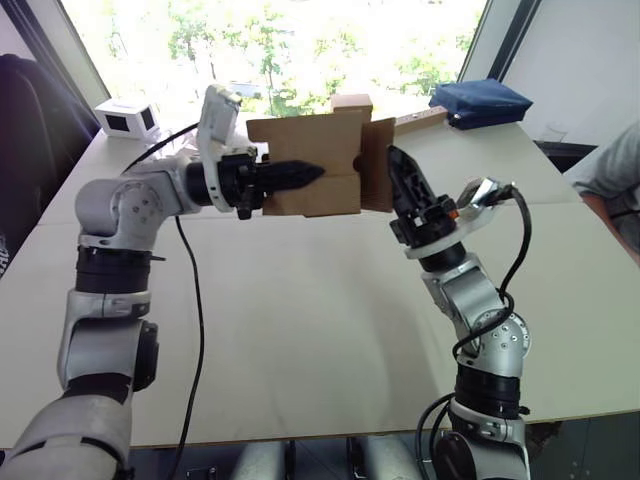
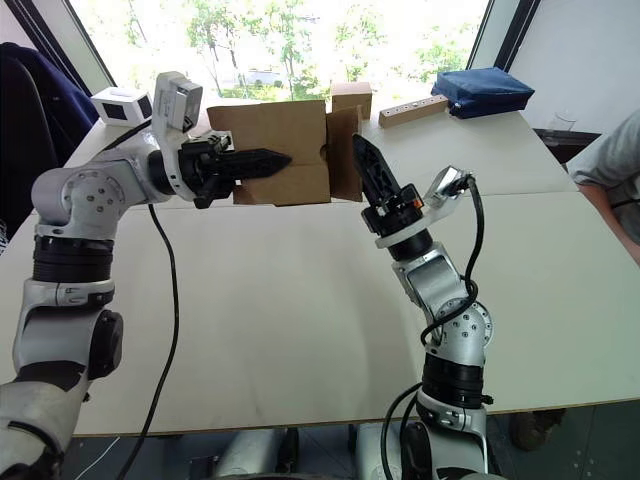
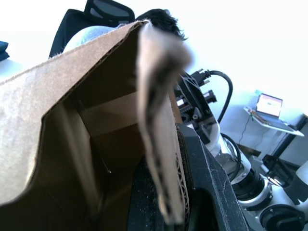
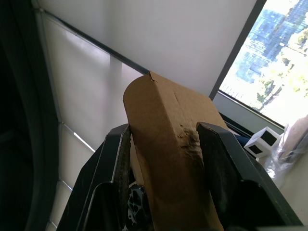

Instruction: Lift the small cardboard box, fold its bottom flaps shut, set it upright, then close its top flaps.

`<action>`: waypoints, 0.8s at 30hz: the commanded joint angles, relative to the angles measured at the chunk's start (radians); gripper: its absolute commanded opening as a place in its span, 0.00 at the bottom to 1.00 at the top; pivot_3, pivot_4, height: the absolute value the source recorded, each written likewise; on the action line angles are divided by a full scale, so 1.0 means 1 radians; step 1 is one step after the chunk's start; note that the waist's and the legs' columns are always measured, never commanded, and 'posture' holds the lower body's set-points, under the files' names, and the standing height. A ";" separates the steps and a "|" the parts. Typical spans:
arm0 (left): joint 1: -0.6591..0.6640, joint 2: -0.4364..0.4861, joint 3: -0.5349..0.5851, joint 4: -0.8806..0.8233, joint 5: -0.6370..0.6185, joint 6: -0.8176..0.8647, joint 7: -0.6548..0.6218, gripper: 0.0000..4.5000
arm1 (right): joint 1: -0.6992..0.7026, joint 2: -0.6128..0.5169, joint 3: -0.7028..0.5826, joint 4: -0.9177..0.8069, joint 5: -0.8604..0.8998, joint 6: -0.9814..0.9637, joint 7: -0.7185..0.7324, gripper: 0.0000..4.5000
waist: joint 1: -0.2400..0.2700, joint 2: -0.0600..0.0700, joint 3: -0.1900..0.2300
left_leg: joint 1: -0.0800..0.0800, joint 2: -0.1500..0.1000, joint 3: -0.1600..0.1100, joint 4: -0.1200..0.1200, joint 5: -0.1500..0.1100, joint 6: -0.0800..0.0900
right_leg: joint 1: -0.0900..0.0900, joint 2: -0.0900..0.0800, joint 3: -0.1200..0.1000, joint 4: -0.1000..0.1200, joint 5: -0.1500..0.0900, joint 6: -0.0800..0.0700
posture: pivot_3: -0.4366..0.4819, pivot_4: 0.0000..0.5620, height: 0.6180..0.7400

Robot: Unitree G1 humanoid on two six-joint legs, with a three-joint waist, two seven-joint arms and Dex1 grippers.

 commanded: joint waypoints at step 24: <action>-0.008 0.010 0.029 -0.025 -0.020 -0.003 -0.003 0.00 | -0.008 -0.007 0.024 -0.007 -0.071 -0.062 0.007 0.83 | 0.000 0.000 0.000 | 0.000 0.000 0.000 0.000 0.000 0.001 | 0.000 0.000 0.000 0.000 0.000 0.000 | 0.48 0.27 1.00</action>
